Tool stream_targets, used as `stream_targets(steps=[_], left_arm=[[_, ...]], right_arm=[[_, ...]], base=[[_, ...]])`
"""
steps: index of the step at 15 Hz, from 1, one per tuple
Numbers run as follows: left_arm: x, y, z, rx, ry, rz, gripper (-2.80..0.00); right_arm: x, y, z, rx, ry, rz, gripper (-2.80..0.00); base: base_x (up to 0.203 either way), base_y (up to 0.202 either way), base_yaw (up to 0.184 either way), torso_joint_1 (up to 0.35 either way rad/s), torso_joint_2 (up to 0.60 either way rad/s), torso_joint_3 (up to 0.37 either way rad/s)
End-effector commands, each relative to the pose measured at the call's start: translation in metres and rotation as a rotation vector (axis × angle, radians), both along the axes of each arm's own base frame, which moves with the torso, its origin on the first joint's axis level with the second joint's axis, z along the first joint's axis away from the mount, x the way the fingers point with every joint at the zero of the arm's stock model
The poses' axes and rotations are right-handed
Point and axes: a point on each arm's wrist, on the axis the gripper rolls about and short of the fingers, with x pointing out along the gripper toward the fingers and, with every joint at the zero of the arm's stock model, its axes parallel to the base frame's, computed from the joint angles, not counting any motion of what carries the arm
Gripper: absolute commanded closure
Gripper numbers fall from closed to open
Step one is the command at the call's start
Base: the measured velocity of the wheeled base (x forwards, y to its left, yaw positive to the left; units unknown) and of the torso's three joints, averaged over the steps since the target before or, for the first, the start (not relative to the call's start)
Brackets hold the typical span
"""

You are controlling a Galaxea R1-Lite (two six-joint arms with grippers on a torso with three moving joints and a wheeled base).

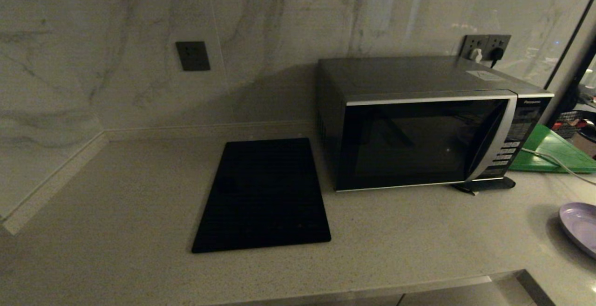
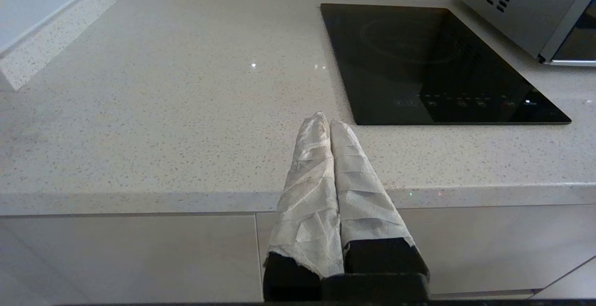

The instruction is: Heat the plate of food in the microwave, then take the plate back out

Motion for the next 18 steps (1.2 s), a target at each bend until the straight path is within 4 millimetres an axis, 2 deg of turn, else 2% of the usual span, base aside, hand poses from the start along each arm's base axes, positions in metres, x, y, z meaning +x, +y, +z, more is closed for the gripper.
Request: stream_targets(steps=[1,9,12,18], left_arm=[[0.0001,0.0000,0.0001,-0.001,0.001,0.001,0.00],[0.0001,0.0000,0.0001,-0.001,0.001,0.001,0.00],[0.0001,0.0000,0.0001,-0.001,0.001,0.001,0.00],[0.0001,0.0000,0.0001,-0.001,0.001,0.001,0.00]], right_arm=[[0.0036,0.0002,-0.0026,-0.021,-0.041,0.011,0.00],[0.0051,0.0003,-0.0036,-0.009,-0.067,0.013,0.00],[0.0052,0.0003,-0.0091,-0.008,-0.013,0.015,0.00],[0.0051,0.0003,-0.0092,0.031,-0.012,0.013,0.00]], base=[[0.000,0.000,0.000,0.000,0.00,0.000],[0.000,0.000,0.000,0.000,0.00,0.000],[0.000,0.000,0.000,0.000,0.00,0.000],[0.000,0.000,0.000,0.000,0.00,0.000]])
